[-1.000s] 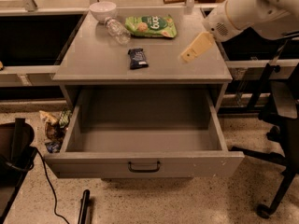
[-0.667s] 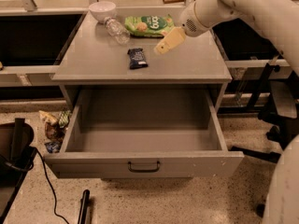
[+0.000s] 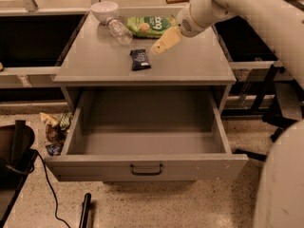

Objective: Place rxbar blueberry into top drawer

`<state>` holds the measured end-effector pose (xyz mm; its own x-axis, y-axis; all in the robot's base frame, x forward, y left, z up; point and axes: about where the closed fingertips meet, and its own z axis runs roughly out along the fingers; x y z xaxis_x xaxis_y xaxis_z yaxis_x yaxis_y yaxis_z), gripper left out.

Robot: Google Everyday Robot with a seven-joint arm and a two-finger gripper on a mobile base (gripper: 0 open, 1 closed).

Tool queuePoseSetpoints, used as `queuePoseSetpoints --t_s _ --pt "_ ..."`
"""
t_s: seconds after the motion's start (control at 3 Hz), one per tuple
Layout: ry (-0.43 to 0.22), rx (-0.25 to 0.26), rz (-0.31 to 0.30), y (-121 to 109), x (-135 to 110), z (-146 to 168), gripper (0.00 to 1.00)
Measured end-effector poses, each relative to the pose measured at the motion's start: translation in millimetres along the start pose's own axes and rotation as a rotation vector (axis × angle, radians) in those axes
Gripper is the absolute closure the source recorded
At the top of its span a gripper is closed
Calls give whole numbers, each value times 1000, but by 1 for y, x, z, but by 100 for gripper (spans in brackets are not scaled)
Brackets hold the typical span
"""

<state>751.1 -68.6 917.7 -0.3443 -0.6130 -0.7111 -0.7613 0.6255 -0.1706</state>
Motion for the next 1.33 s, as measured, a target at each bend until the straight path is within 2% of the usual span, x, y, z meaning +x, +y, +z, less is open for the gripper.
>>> queuePoseSetpoints --t_s 0.67,1.0,1.33 --pt "34 38 238 2 -33 56 0" --pt "38 46 351 14 -41 77 0" --pt "70 82 418 30 -38 99 0"
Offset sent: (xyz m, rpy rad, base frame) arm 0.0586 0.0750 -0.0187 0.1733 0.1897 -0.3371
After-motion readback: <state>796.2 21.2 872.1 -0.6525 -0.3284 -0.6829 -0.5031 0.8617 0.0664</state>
